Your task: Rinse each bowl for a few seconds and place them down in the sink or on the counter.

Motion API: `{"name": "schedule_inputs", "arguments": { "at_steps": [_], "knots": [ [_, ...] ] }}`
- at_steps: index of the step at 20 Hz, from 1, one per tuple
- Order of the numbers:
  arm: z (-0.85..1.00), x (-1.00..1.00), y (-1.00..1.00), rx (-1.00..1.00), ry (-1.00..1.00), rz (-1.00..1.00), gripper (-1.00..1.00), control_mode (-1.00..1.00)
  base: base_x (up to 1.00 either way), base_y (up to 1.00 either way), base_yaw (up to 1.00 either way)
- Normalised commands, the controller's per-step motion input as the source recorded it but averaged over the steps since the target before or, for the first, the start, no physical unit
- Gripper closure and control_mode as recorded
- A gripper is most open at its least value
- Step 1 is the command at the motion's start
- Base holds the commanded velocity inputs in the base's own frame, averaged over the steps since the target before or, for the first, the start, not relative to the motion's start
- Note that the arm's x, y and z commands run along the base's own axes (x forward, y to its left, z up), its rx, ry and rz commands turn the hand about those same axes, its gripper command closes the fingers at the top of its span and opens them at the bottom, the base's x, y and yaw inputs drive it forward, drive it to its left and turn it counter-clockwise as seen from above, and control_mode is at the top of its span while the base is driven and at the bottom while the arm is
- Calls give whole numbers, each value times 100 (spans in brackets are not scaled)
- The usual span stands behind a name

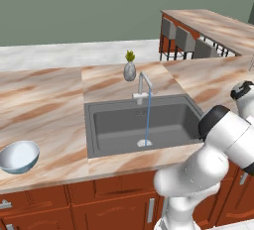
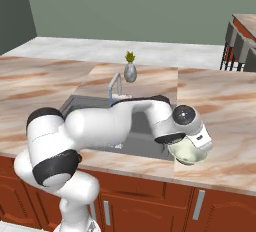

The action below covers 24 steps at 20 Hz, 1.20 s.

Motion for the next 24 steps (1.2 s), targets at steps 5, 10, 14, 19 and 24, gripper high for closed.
{"name": "schedule_inputs", "arguments": {
  "at_steps": [5,10,14,19,24],
  "knots": [
    [46,-2,-7,0,-4,14,-100,-100,0,0,0],
    [70,-18,2,0,0,11,-100,-100,0,0,0],
    [64,-35,16,0,2,8,-100,-100,0,0,0],
    [39,-51,29,-3,1,7,-100,-100,0,0,0],
    [26,-55,42,-7,0,7,-100,-100,0,0,0]
  ]
}}
